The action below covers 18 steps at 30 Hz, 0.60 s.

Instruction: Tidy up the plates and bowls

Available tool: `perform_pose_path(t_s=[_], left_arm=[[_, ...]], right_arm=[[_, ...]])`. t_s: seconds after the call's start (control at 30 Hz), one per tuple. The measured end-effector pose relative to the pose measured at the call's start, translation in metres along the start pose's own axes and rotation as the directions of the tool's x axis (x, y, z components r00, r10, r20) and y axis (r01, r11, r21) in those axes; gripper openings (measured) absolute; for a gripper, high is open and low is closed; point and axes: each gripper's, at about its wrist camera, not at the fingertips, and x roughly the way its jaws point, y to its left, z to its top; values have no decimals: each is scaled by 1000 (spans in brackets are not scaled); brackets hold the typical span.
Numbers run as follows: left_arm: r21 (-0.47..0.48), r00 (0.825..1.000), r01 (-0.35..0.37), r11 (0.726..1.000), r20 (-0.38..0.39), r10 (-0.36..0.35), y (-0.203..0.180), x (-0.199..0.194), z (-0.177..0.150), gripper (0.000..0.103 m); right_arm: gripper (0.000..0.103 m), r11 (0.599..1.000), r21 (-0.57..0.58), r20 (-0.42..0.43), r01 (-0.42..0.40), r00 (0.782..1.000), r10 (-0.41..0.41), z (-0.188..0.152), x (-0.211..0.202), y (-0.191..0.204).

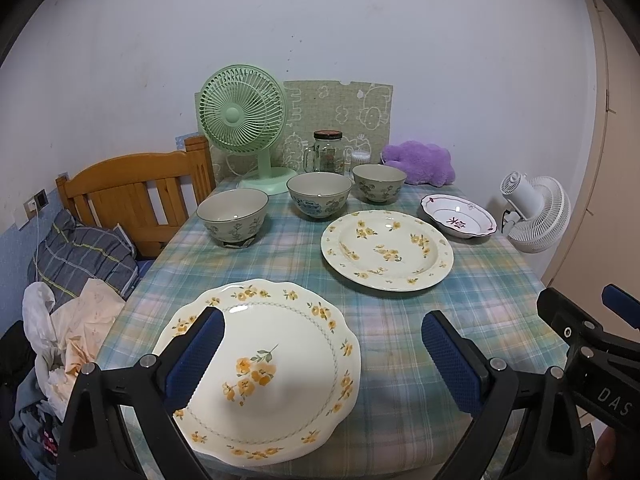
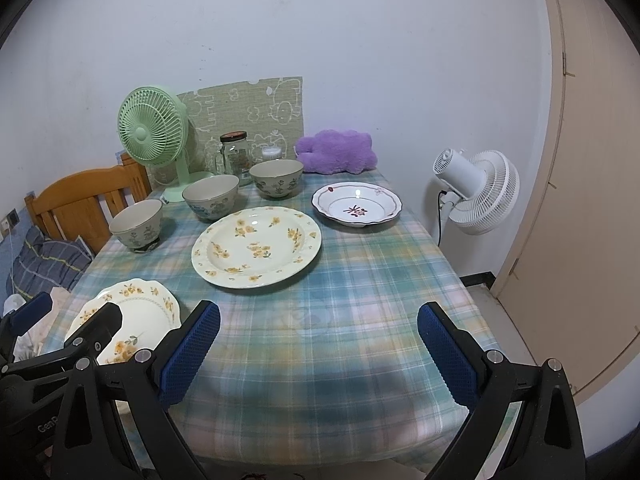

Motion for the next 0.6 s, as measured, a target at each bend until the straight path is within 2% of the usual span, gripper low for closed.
perform_pose_path(t_s=[0.6], left_arm=[[-9, 1000, -1, 1000, 16, 1, 6, 8, 7, 97]], right_arm=[[100, 1000, -18, 6, -20, 1000, 20, 4, 8, 4]])
